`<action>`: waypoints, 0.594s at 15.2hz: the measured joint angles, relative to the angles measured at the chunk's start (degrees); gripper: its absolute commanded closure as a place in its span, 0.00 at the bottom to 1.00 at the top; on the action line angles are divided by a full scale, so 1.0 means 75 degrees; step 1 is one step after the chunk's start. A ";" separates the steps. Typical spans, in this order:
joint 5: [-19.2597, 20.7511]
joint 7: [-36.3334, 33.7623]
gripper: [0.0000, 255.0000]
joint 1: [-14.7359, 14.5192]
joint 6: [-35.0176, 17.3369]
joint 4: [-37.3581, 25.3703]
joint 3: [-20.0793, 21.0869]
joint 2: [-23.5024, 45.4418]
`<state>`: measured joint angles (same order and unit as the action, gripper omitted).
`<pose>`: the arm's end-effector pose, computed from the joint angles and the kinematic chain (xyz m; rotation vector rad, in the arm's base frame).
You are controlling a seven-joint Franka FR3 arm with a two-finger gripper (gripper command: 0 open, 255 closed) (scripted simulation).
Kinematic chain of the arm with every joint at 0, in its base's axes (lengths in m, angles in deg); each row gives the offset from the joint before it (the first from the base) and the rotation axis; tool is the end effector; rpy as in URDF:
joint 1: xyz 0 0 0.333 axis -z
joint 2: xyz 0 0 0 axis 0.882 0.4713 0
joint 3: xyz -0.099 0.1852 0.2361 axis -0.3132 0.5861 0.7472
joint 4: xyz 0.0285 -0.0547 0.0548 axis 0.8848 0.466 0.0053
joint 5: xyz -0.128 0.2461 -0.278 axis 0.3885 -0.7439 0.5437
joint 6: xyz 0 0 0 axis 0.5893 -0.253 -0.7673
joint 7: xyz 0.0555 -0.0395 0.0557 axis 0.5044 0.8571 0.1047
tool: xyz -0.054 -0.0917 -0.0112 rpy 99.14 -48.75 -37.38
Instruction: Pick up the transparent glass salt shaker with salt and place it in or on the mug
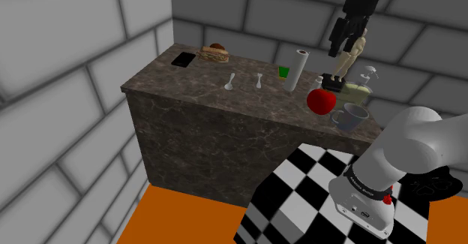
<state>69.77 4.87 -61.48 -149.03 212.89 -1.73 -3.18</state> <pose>0.2920 -0.0243 0.6046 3.0999 -0.1884 -0.1383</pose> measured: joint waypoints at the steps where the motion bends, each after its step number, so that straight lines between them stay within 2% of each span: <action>1: 0.0000 0.0000 0.00 0.0000 0.0000 0.0000 0.0000 0.0000; 6: 0.0339 0.0550 0.00 0.0174 -0.0663 0.0491 -0.0607 0.0039; 9: 0.0631 0.1082 0.00 0.0315 -0.1225 0.0506 -0.1197 0.0475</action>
<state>74.50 12.99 -59.11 -158.21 216.68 -10.71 0.39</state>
